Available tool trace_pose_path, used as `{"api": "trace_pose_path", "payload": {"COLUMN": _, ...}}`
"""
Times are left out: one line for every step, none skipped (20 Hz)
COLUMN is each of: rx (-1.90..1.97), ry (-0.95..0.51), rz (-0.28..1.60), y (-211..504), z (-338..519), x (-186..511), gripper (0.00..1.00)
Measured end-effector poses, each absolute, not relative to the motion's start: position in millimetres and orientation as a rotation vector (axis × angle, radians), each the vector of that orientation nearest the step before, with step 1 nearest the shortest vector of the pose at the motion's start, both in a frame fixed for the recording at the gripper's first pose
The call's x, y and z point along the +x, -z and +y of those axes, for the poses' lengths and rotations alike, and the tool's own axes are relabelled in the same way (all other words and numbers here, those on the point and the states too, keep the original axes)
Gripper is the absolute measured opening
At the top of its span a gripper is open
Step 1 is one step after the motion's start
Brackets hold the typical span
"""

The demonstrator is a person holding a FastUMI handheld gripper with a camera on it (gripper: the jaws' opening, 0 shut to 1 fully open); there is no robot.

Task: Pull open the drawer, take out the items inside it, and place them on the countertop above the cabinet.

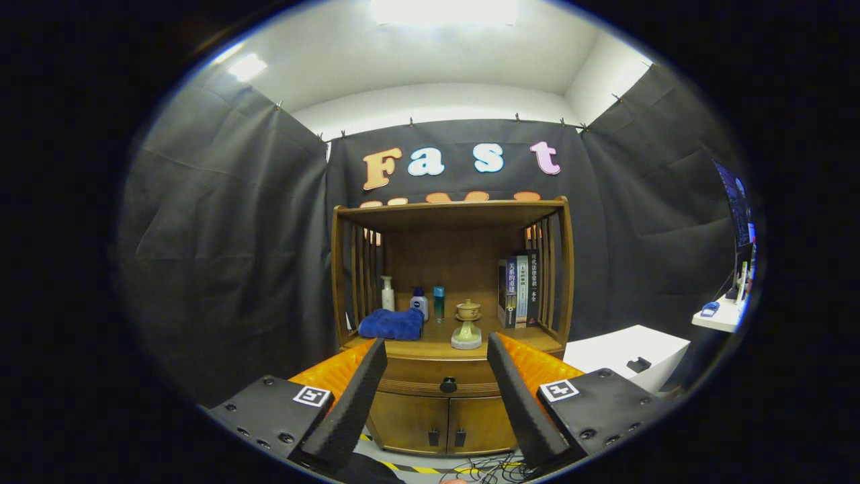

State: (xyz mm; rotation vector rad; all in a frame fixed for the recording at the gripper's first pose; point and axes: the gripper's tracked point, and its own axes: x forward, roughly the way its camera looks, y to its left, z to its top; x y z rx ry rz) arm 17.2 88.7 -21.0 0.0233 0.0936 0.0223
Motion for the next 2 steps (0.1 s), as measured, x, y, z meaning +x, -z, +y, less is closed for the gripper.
{"api": "trace_pose_path", "payload": {"rx": 0.025, "ry": -0.021, "rz": 0.092, "y": 20.8, "z": 88.9, "x": 17.3, "gripper": 0.97}}
{"api": "trace_pose_path", "payload": {"rx": 0.029, "ry": -0.018, "rz": 0.086, "y": 19.1, "z": 88.5, "x": 17.1, "gripper": 0.97}}
